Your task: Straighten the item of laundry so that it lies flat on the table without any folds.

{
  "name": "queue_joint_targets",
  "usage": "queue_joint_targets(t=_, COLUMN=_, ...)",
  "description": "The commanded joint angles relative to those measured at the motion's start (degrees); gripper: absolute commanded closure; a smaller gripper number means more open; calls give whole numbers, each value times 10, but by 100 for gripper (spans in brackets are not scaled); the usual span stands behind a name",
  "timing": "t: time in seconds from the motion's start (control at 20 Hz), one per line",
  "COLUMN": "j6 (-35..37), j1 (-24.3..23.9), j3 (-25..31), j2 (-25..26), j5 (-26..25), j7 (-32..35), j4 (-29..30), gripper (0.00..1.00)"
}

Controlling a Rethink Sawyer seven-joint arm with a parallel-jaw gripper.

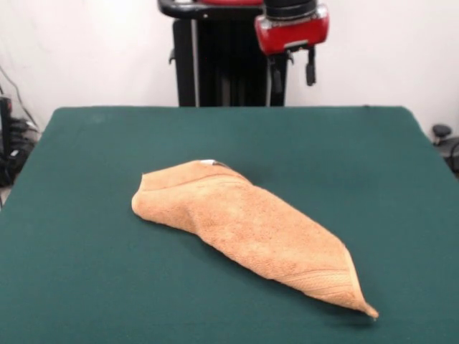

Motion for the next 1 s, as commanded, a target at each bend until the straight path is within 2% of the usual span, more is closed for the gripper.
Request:
queue_joint_targets(t=0.05, j6=63, j1=24, j3=-14, j2=-57, j5=27, j7=91, j4=-45, gripper=0)
queue_joint_targets(t=0.15, j6=74, j1=30, j3=-32, j2=-71, j5=23, j7=96, j4=-42, gripper=0)
queue_joint_targets(t=0.35, j6=178, j1=51, j3=-89, j2=-93, j5=5, j7=110, j4=-45, gripper=0)
queue_joint_targets(t=0.4, j6=167, j1=50, j3=-99, j2=-86, j5=-2, j7=113, j4=-36, gripper=0)
queue_joint_targets(t=0.5, j6=68, j1=29, j3=-102, j2=-55, j5=-16, j7=107, j4=-20, gripper=0)
queue_joint_targets(t=0.65, j6=-64, j1=11, j3=-109, j2=8, j5=-41, j7=104, j4=-33, gripper=0)
queue_joint_targets(t=0.9, j6=-130, j1=23, j3=-132, j2=46, j5=-46, j7=111, j4=-50, gripper=0)
queue_joint_targets(t=1.0, j6=-183, j1=13, j3=-125, j2=83, j5=-44, j7=112, j4=-43, gripper=0)
